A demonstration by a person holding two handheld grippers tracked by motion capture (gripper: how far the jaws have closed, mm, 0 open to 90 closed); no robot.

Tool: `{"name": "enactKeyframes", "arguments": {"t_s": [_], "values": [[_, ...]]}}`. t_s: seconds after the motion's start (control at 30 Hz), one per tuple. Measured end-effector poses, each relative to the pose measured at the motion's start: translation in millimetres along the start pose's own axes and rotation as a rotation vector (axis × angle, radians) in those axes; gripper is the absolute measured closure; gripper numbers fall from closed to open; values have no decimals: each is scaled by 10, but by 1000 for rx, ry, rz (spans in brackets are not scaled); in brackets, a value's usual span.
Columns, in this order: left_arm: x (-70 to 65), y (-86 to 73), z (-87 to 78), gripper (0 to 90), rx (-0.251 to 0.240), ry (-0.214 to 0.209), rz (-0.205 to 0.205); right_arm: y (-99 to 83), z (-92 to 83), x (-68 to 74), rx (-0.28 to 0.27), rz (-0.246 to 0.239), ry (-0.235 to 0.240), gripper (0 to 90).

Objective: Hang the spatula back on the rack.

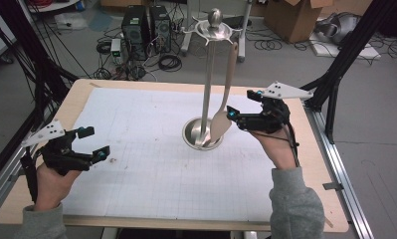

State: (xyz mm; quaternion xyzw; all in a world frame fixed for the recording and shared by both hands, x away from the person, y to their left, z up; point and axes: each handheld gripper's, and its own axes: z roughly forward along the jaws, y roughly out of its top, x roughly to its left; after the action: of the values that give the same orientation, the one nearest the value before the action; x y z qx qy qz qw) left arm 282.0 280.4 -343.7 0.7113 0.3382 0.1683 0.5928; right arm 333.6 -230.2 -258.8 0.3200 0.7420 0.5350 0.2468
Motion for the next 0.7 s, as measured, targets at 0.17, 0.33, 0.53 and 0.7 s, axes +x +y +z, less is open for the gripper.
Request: {"name": "enactKeyframes", "arguments": {"t_s": [0.17, 0.33, 0.53, 0.7], "values": [[9, 36, 33, 17, -12, -9, -1, -128, -141, 30, -13, -37, 7, 151], [9, 53, 65, 17, -10, -16, 3, -238, -268, 44, -38, -39, 4, 151], [25, 58, 59, 17, -23, -11, -3, -386, -348, 16, -58, -47, -3, 151], [44, 63, 28, 17, -37, -6, -4, -527, -412, 5, -65, -52, 6, 150]]}}
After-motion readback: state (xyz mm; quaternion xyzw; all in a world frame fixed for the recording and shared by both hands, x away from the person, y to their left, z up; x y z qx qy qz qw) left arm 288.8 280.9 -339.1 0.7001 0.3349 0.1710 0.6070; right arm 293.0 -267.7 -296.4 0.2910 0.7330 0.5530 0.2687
